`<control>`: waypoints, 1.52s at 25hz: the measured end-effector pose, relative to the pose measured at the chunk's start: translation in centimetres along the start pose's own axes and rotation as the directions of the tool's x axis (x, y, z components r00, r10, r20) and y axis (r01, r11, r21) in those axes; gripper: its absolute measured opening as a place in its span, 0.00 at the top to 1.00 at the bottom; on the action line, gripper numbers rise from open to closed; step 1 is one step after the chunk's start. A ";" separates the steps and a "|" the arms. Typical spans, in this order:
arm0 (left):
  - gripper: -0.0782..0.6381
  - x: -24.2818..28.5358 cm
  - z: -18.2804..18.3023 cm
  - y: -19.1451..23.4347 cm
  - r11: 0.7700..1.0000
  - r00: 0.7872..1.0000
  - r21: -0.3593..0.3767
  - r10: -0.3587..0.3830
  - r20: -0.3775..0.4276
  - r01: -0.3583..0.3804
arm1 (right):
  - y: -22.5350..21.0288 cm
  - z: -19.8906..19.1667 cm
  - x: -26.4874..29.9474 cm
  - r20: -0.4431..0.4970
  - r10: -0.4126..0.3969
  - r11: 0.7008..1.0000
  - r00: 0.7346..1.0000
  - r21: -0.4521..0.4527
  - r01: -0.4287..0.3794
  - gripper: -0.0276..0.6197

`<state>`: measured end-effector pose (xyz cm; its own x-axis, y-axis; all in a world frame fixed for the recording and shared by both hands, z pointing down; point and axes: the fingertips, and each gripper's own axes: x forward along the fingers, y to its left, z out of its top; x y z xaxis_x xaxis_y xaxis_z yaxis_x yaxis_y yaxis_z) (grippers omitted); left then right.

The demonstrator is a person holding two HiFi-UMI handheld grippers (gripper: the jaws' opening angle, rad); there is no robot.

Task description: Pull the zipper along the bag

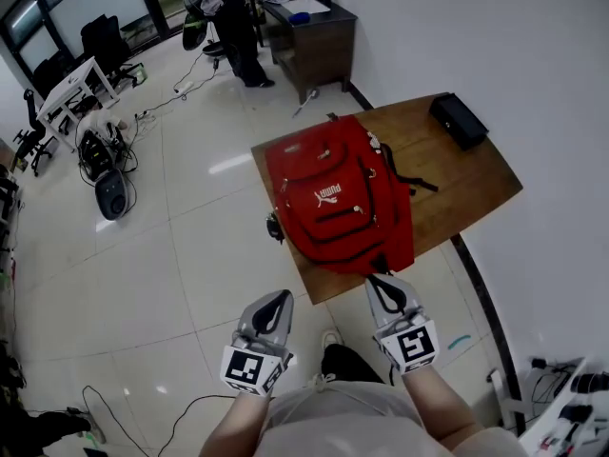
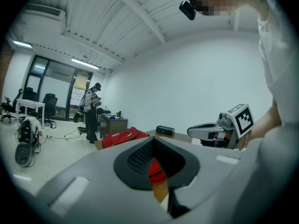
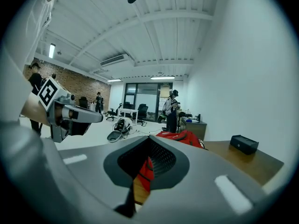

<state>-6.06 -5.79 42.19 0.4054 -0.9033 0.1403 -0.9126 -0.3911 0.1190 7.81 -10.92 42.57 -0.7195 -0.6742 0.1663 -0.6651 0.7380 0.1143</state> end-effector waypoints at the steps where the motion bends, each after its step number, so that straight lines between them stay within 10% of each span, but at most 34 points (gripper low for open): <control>1: 0.88 -1.2 0.1 -0.5 1.000 1.000 0.005 0.001 0.005 -0.001 | 0.8 0.2 -0.8 0.006 -0.003 1.000 1.000 0.003 0.003 0.95; 14: 0.88 -13.1 -1.3 -7.0 0.999 0.998 -0.029 -0.040 0.047 0.042 | 10.5 -0.5 -11.6 -0.007 -0.039 0.999 0.999 -0.001 0.039 0.95; 38: 0.88 -14.2 -0.7 -11.7 0.995 0.992 0.031 -0.097 0.083 0.095 | 11.2 0.9 -15.0 0.012 0.003 1.000 1.000 -0.005 -0.003 0.95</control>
<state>-1.06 11.72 39.49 0.4863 -0.8725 0.0465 -0.8713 -0.4802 0.1016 10.95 7.46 40.44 -0.7242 -0.6720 0.1548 -0.6616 0.7404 0.1188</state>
